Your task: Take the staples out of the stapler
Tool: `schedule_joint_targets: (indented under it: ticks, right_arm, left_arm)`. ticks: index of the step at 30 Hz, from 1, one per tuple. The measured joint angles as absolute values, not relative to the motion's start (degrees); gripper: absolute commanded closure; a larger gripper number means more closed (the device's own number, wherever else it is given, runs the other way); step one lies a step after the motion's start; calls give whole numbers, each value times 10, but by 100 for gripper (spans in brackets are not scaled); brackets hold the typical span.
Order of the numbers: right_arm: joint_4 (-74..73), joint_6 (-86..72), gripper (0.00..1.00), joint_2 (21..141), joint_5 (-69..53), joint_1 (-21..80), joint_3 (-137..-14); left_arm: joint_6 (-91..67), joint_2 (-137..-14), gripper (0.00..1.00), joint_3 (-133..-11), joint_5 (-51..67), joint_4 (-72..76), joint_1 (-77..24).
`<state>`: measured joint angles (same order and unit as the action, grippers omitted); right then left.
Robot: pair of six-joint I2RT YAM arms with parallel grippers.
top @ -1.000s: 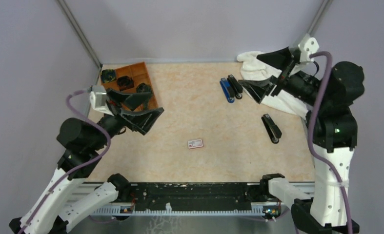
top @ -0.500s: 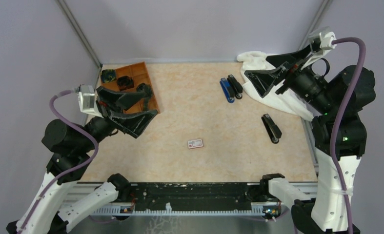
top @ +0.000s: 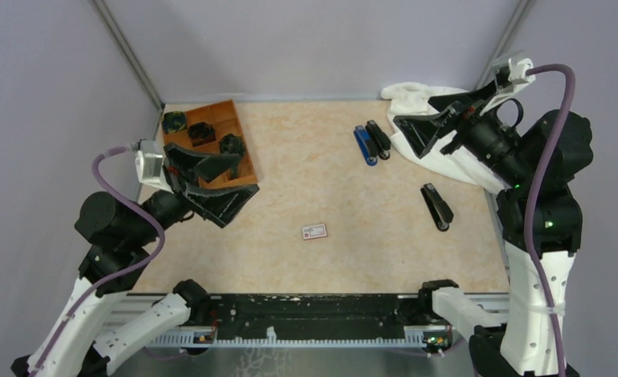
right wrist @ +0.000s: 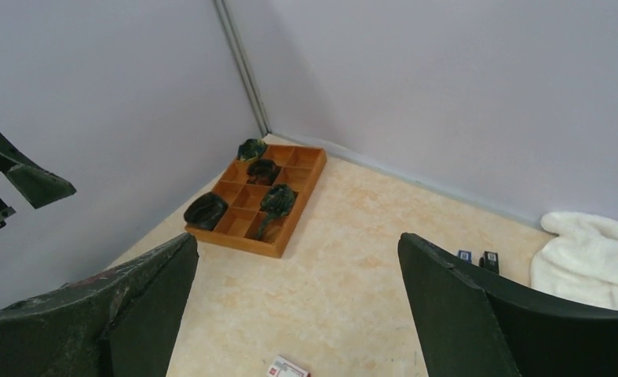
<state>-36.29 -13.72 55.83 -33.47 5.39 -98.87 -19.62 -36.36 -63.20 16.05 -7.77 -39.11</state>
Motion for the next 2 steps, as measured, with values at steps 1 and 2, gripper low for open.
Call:
schedule_joint_targets:
  ticks: [1,2]
  right_arm:
    - [-362,-137,1,557,-332,54,-986]
    - [-362,-137,1,555,-329,54,-985]
  left_arm:
    - [-196,-363,0,-630,161,-78,-391]
    - [-196,-362,0,-629,161,-77,-391]
